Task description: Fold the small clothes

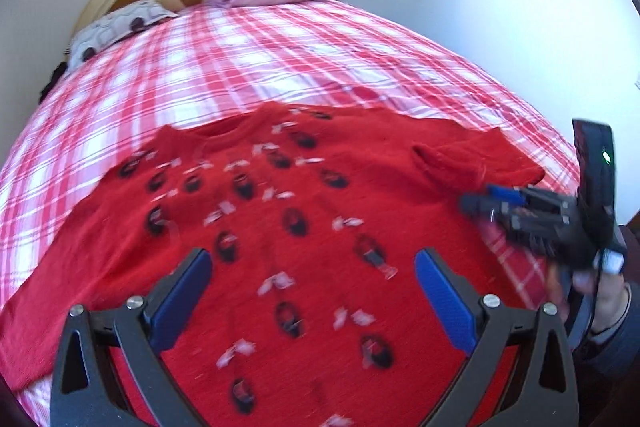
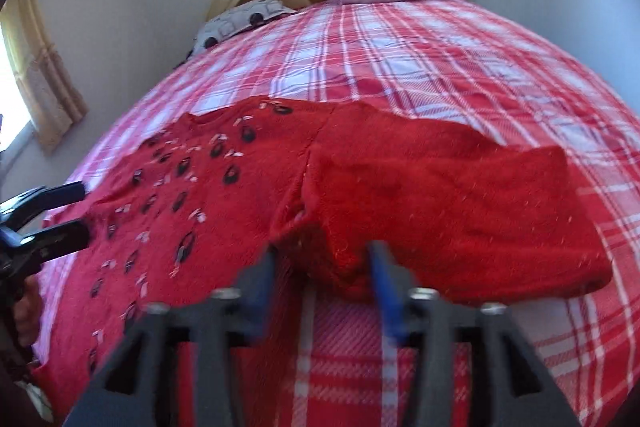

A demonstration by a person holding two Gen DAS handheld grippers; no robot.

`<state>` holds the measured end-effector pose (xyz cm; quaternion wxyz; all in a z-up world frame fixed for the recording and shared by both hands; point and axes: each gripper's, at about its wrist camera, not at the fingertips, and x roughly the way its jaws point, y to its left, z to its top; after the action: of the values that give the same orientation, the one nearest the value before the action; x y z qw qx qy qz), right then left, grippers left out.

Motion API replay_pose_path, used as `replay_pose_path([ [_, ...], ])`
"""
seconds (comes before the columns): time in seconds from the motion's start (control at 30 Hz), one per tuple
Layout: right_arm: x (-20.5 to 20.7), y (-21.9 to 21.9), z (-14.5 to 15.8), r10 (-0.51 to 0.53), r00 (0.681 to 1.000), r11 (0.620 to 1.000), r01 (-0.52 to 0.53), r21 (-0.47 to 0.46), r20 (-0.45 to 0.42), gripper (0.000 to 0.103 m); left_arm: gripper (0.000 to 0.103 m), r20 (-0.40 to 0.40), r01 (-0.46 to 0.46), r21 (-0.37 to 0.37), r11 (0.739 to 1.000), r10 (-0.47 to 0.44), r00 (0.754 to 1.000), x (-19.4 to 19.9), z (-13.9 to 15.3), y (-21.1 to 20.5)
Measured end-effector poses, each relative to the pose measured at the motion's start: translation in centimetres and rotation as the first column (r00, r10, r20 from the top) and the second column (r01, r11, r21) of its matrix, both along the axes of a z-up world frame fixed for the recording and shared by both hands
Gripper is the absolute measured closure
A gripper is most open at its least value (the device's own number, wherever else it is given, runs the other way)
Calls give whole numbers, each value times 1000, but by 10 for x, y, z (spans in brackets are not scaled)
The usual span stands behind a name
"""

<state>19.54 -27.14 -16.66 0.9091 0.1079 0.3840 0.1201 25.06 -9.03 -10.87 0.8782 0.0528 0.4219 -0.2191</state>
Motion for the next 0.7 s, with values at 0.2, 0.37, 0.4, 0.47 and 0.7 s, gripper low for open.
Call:
replay_pose_path([
  [0.2, -27, -22, 3, -60, 991, 996, 68, -59, 121, 33, 16, -101, 60, -90, 994, -69, 993, 20, -8, -48],
  [0.37, -34, -43, 6, -86, 985, 996, 85, 18, 151, 33, 22, -205, 83, -173, 981, -119, 971, 34, -18, -91],
  [0.4, -34, -44, 5, -86, 984, 996, 83, 25, 156, 33, 22, -221, 84, -190, 978, -126, 967, 36, -19, -97],
  [0.47, -32, -46, 3, -90, 985, 996, 86, 33, 150, 33, 26, -234, 99, -191, 977, -143, 962, 38, -23, -111],
  [0.7, -29, -60, -4, -153, 982, 986, 144, 86, 109, 33, 54, -260, 102, -138, 985, -135, 956, 44, -40, -130],
])
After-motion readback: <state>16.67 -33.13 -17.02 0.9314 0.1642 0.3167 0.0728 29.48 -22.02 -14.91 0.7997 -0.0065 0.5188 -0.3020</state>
